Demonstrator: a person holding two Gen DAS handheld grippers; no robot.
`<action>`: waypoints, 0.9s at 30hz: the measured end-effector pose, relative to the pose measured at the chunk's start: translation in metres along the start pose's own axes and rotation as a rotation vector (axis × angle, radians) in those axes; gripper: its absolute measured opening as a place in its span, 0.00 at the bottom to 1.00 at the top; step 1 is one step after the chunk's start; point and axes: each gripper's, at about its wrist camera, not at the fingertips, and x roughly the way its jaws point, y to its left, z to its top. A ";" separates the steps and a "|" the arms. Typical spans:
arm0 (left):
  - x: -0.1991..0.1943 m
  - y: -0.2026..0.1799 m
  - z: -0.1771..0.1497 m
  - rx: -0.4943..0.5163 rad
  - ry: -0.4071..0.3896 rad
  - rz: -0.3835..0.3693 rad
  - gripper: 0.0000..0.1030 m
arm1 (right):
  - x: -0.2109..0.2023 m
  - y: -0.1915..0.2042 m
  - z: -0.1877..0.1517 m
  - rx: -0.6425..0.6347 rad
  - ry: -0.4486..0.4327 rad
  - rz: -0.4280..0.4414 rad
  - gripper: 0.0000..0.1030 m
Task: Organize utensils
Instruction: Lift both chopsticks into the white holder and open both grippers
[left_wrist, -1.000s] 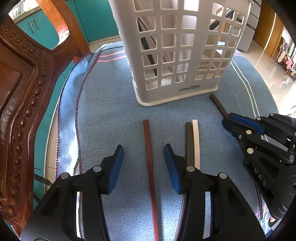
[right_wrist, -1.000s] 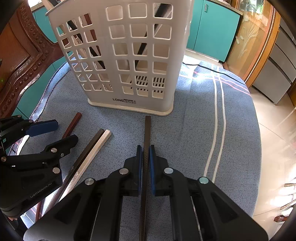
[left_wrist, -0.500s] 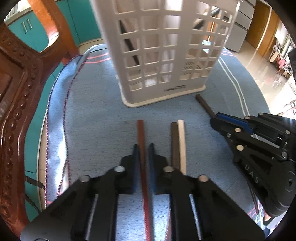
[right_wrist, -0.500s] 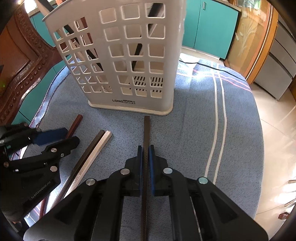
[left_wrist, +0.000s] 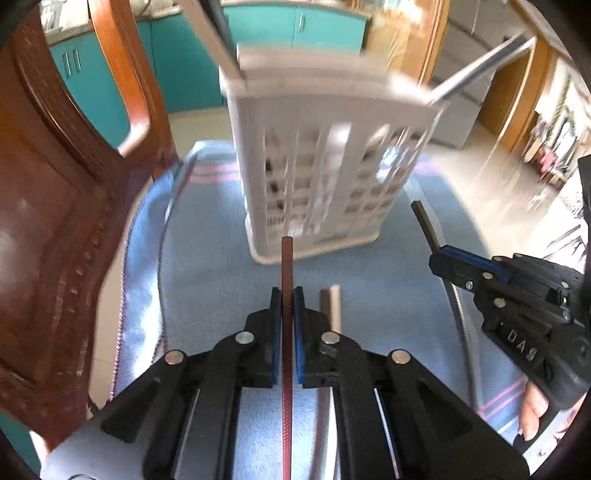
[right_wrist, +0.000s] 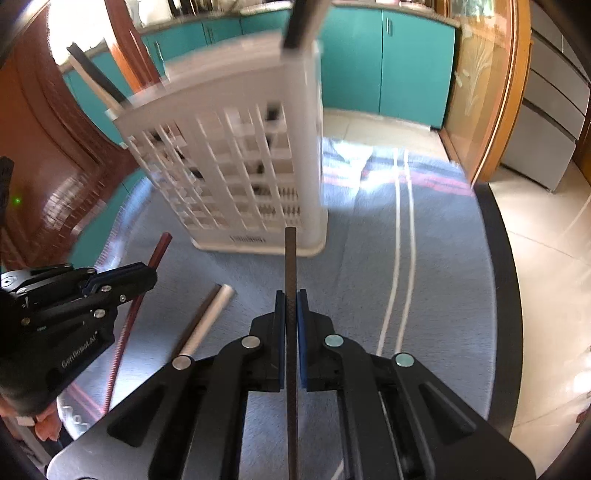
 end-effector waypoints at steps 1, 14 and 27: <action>-0.009 0.000 0.000 0.001 -0.023 -0.013 0.07 | -0.008 0.000 0.002 0.003 -0.024 0.013 0.06; -0.166 0.017 0.043 -0.012 -0.379 -0.213 0.07 | -0.160 -0.009 0.038 0.046 -0.470 0.260 0.06; -0.193 0.001 0.122 0.009 -0.615 -0.004 0.07 | -0.193 0.005 0.124 0.064 -0.696 0.073 0.06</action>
